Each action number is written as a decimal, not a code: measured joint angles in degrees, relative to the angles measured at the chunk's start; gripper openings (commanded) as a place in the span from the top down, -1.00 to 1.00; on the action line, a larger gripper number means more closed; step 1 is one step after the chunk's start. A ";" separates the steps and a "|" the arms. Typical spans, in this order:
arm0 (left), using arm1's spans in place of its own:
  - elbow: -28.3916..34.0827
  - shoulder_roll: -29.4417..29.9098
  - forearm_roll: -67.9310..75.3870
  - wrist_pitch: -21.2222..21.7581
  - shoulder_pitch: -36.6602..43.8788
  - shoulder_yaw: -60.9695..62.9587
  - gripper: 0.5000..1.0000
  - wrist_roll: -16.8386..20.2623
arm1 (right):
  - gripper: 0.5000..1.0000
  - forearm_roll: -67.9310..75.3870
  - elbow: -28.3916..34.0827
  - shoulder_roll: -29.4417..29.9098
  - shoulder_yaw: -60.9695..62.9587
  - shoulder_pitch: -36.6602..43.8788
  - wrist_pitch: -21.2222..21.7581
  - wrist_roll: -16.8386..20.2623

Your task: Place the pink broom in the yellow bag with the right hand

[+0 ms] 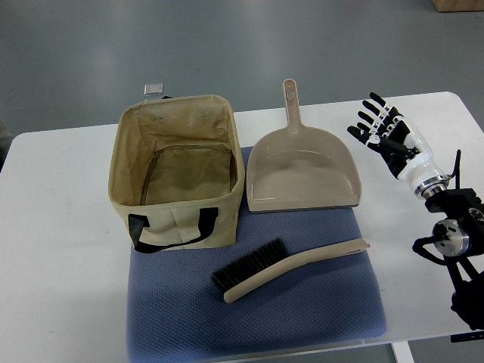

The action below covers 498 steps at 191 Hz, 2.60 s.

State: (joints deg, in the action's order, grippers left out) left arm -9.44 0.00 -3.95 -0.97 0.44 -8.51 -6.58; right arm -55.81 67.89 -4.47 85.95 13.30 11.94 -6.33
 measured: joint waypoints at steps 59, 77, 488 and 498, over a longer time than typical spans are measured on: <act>0.11 0.00 0.19 0.00 0.09 -0.05 -1.00 -0.03 | -0.73 0.07 0.00 0.00 -0.07 -0.20 0.38 0.00; 0.10 0.00 0.19 0.00 0.04 0.02 -1.00 -0.03 | -0.73 0.08 0.01 0.00 -0.19 -0.21 0.54 -0.06; 0.04 0.00 0.17 0.00 0.00 -0.02 -1.00 -0.02 | -0.72 0.09 1.09 -0.95 -0.05 0.37 8.25 -1.30; 0.04 0.00 0.17 0.00 0.00 -0.02 -1.00 -0.02 | -0.72 0.07 1.11 -0.97 -0.09 0.40 8.27 -1.25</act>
State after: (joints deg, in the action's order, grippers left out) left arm -9.40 0.00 -3.78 -0.97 0.44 -8.52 -6.60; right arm -55.74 69.00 -5.44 85.87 13.70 20.21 -7.58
